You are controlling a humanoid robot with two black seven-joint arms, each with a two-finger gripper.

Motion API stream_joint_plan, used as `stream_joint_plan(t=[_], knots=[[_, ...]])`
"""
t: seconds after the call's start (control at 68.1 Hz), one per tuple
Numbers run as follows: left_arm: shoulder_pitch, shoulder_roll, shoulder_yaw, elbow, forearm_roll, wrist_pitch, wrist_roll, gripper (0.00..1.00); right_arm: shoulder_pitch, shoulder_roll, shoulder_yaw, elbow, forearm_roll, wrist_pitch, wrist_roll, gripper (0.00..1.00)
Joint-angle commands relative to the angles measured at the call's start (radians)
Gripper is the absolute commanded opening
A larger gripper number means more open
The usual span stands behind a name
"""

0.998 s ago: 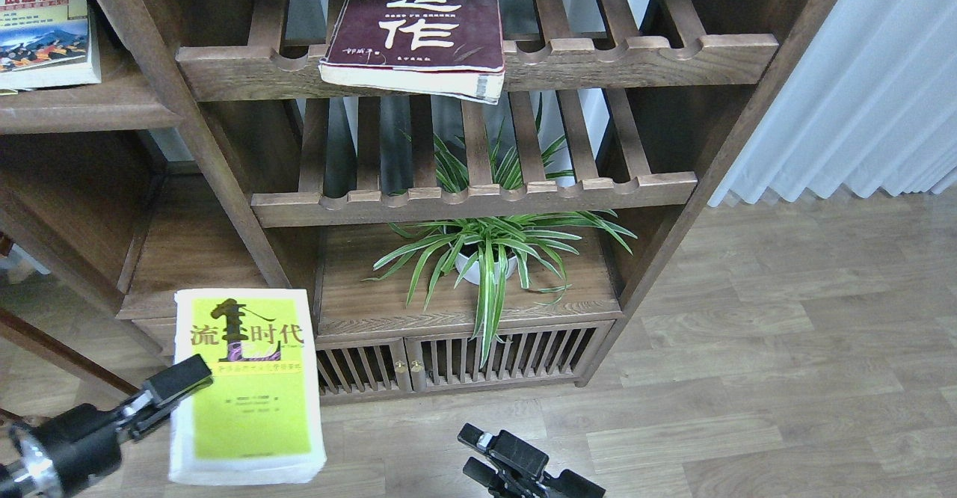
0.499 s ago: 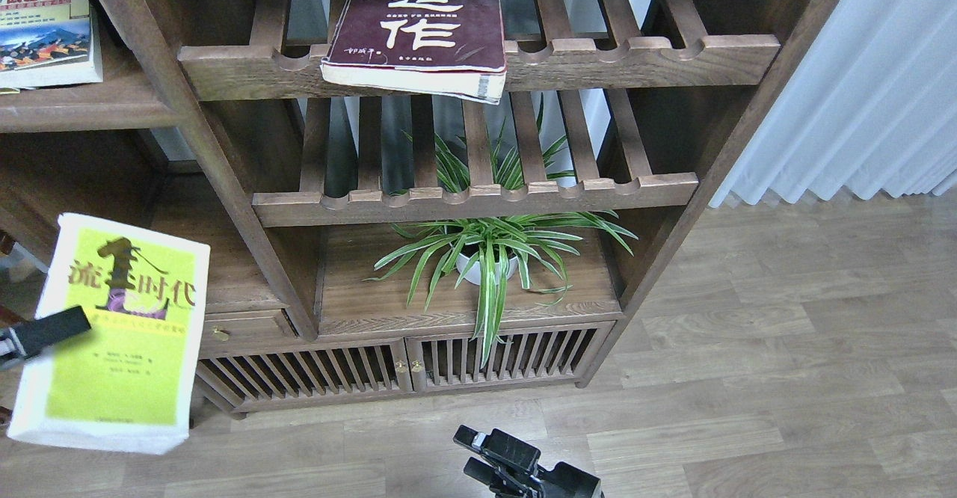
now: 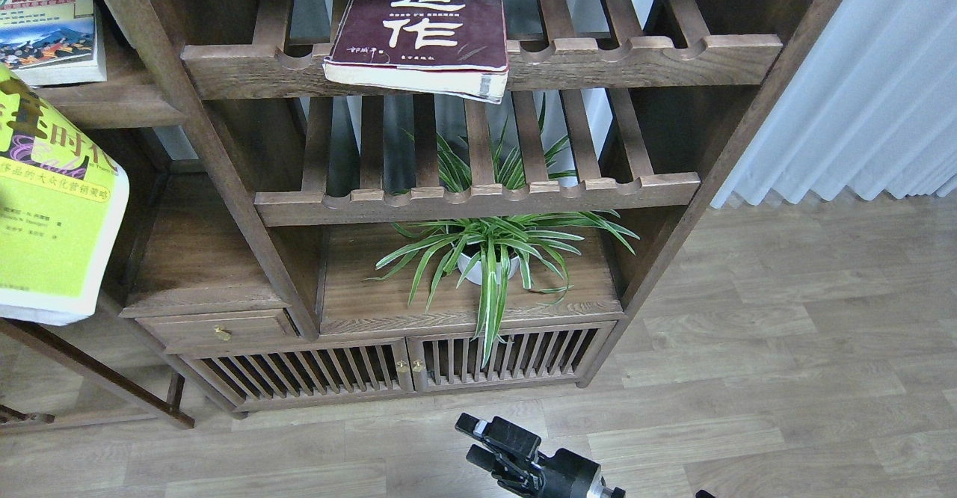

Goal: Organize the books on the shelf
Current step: 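Carry the yellow-green book with the left gripper to the side shelf, then place the yellow-green book on the side shelf and withdraw left gripper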

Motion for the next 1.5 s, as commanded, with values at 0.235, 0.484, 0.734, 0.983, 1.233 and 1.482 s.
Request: stream_joint_plan(t=[0.235,0.484,0.734,0.983,1.233,1.482], knots=[[-0.02,0.0,-0.099,0.095,0.0,0.0,0.044,0.01,0.001,0.0,0.002,-0.006,0.0,0.0,0.0,0.94],[-0.234,0.001,-0.06,0.162,0.0,0.0,0.092,0.01,0.009,0.0,0.002,-0.026,-0.001,0.0,0.0,0.95],[-0.519,-0.026,0.167,0.294,0.003,0.0,0.113,0.01,0.014,0.0,0.0,-0.038,0.0,0.0,0.0,0.95],[-0.819,-0.15,0.401,0.407,0.017,0.0,0.158,0.0,0.006,0.0,0.0,-0.037,-0.001,0.0,0.0,0.95],[-0.984,-0.284,0.5,0.501,0.022,0.0,0.214,0.0,-0.008,0.0,-0.002,-0.037,0.0,0.0,0.0,0.96],[-1.055,-0.345,0.501,0.579,0.022,0.0,0.222,0.01,-0.016,0.0,-0.002,-0.038,-0.001,0.0,0.0,0.98]])
